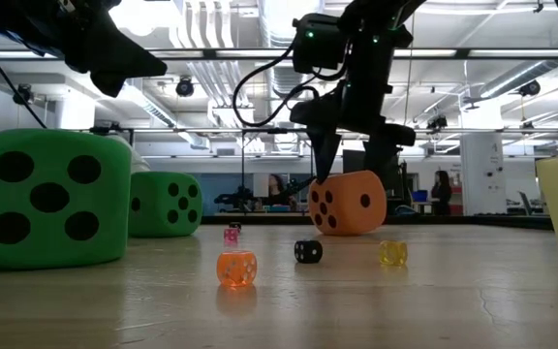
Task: Pick & Place Dice
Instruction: Put the large orange die into the yellow bin
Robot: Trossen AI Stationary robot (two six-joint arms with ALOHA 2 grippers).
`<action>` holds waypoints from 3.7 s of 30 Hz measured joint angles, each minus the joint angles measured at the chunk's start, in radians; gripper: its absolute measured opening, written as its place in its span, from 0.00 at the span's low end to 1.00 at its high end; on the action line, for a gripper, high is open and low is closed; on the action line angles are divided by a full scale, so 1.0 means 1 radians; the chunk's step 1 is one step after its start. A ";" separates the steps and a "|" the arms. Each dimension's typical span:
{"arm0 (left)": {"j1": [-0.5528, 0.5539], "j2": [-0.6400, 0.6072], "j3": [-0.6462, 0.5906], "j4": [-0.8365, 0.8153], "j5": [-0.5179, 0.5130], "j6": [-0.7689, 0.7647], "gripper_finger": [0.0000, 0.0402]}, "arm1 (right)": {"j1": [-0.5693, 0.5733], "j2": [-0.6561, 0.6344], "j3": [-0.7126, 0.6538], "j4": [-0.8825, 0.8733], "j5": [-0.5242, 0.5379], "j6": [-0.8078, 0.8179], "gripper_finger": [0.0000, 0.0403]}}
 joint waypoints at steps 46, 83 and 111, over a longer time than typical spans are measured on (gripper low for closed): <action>0.000 0.000 0.000 0.000 0.000 0.000 0.01 | 0.035 -0.134 0.007 -0.050 0.036 -0.026 0.70; 0.000 0.000 0.000 0.000 0.000 0.000 0.01 | 0.035 -0.136 0.003 -0.081 -0.012 0.175 0.65; 0.000 0.000 0.000 0.000 0.000 0.001 0.01 | 0.032 -0.125 -0.028 -0.125 0.088 0.341 0.99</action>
